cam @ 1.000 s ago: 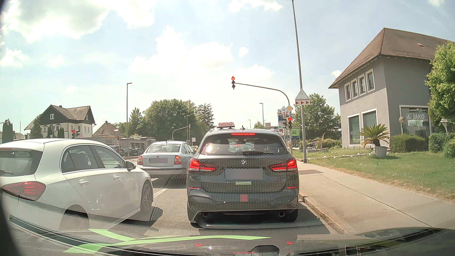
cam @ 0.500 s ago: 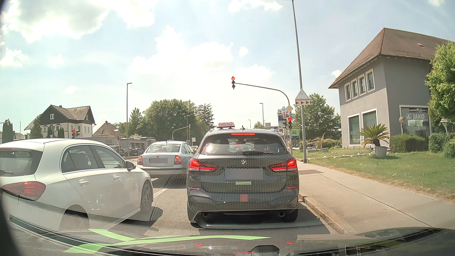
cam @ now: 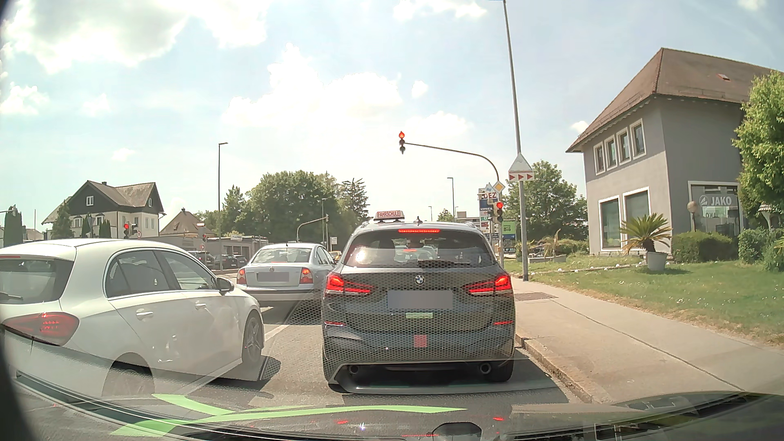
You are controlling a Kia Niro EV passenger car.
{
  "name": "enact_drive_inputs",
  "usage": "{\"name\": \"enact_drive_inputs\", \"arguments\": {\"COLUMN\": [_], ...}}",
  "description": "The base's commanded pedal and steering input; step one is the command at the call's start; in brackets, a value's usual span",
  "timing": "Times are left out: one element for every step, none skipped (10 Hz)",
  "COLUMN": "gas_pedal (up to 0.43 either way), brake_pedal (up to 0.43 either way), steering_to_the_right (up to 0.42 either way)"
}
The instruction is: Follow the waypoints while adhering to traffic rules and regulations
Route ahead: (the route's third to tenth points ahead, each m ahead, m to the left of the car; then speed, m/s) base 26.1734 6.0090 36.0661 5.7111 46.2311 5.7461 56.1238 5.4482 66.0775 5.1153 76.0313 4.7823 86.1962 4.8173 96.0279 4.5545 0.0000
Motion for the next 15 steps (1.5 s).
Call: {"name": "enact_drive_inputs", "arguments": {"gas_pedal": [0.000,0.000,0.000,0.000,0.000,0.000,0.000,0.000,0.000,0.000,0.000,0.000,0.000,0.000,0.000], "brake_pedal": [0.232,0.232,0.232,0.232,0.232,0.232,0.232,0.232,0.232,0.232,0.232,0.232,0.232,0.232,0.232], "steering_to_the_right": [0.000,0.000,0.000,0.000,0.000,0.000,0.000,0.000,0.000,0.000,0.000,0.000,0.000,0.000,0.000]}}
